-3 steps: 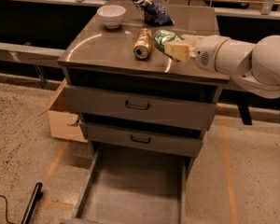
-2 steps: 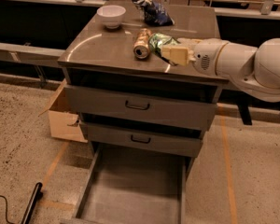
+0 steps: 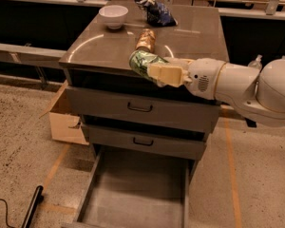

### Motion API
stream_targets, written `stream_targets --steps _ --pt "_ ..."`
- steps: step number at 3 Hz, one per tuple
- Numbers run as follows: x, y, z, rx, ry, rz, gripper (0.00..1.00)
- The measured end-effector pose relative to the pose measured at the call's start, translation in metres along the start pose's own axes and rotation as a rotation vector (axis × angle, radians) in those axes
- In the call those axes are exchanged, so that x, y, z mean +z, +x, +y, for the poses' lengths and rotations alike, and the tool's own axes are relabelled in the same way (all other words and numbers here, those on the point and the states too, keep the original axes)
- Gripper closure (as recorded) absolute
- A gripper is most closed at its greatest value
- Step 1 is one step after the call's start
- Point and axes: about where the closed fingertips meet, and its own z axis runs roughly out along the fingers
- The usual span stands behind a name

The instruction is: Place green can into bottom drawer

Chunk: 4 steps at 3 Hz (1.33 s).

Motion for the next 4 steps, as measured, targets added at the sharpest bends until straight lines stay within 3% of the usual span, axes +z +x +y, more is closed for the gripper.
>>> stream_targets --steps 1,2,4 --pt "-0.002 0.027 0.036 0.066 -0.072 0.037 1.0" --pt "-0.002 0.072 0.056 0.079 -0.074 0.121 1.0" --pt "0.011 0.2 0.071 0.157 -0.029 0.35 1.0"
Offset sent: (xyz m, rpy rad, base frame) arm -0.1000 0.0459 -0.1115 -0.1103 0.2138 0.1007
